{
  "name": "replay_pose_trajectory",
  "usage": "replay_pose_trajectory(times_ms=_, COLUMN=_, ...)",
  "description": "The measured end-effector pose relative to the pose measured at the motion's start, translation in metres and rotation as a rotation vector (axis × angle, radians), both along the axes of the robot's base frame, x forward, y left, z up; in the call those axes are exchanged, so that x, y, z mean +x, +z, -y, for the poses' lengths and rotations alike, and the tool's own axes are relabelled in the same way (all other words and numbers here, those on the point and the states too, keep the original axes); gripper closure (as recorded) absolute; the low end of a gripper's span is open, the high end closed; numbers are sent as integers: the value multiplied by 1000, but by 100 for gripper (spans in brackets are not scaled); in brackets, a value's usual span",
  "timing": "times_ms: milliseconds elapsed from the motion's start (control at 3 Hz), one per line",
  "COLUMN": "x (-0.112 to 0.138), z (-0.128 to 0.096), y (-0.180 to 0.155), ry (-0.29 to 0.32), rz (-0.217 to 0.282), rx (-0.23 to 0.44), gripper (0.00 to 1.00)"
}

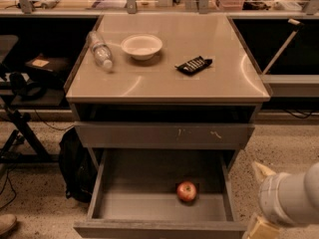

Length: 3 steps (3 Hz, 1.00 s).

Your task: Pick apple from middle drawer and place on counter

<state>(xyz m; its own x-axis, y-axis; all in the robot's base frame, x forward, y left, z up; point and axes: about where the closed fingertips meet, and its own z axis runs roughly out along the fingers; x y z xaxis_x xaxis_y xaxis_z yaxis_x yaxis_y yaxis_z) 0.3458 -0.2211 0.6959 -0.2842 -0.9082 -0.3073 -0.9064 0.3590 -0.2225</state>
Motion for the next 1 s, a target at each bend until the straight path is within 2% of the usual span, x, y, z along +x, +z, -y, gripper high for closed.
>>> replay_pose_trajectory(times_ms=333, x=-14, z=14, y=-28, ry=-45, rz=-3, rx=-55, gripper=0)
replay_pose_trajectory(times_ms=667, x=-14, z=17, y=-25, ry=-34, rz=2, rx=-22, gripper=0)
replay_pose_trajectory(times_ms=1000, x=11, z=27, y=-47, ry=25, rz=-39, rx=18, gripper=0)
